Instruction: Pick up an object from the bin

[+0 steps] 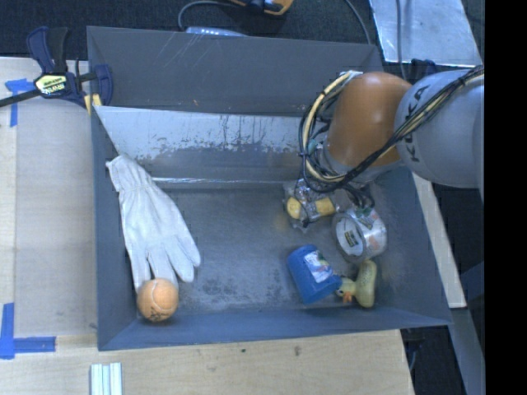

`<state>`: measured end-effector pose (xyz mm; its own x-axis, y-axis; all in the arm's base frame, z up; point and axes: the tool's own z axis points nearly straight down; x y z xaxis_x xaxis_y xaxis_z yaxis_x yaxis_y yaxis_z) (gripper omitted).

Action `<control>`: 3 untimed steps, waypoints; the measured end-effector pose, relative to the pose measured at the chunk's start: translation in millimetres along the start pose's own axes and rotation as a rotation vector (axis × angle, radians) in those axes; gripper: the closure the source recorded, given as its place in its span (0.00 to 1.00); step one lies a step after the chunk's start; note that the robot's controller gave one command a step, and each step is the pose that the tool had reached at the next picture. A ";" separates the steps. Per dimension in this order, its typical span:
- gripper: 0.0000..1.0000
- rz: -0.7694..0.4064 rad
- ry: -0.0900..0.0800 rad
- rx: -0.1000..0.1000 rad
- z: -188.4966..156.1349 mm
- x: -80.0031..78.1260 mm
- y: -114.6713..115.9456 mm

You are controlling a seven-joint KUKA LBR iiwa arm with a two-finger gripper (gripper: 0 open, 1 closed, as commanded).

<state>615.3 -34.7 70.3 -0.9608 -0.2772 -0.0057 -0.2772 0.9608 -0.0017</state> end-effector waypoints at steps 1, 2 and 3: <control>1.00 -0.038 -0.004 0.001 -101.3 -6.1 8.9; 1.00 -0.038 -0.004 0.001 -101.3 -6.0 8.9; 1.00 -0.092 -0.012 0.004 -261.4 18.8 6.2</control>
Offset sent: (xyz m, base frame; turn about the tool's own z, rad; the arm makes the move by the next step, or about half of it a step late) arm 0.0000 0.0000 0.0000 0.0000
